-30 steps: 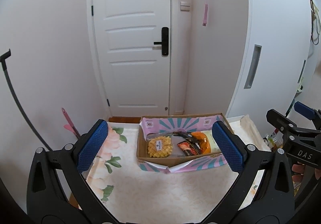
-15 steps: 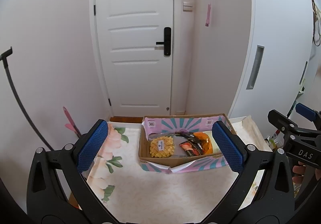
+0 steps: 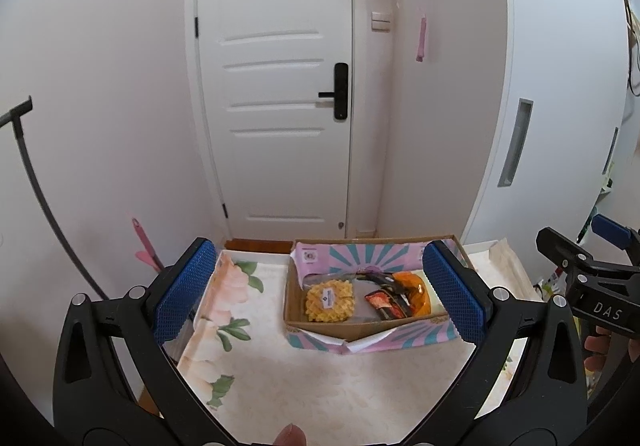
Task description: Organize snacks
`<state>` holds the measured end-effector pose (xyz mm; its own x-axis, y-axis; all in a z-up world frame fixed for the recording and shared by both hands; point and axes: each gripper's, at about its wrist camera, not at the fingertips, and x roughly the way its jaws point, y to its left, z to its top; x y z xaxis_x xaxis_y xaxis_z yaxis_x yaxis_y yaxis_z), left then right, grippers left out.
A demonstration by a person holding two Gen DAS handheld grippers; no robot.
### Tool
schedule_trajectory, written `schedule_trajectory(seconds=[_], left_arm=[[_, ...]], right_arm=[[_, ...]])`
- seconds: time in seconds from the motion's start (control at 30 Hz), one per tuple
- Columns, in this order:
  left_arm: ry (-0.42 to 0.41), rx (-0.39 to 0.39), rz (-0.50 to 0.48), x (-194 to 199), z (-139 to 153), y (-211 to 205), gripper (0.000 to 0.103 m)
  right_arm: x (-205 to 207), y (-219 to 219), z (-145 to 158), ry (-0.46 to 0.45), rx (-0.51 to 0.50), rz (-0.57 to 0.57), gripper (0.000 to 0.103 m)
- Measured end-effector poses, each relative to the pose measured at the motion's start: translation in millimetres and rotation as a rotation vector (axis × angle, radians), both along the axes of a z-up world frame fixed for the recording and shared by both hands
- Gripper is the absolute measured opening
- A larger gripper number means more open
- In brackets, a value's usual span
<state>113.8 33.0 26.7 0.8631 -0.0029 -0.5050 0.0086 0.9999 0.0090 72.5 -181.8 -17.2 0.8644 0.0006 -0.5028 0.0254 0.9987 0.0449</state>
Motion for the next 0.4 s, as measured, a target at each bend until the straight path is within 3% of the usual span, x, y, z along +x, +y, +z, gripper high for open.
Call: schedule_trajectory(seconds=[0.4], left_arm=[[0.01,0.007,0.026,11.5,-7.3,4.5,0.103]], right_arm=[[10.4,3.5,-9.8,0.023,0.011,-0.011,0.103]])
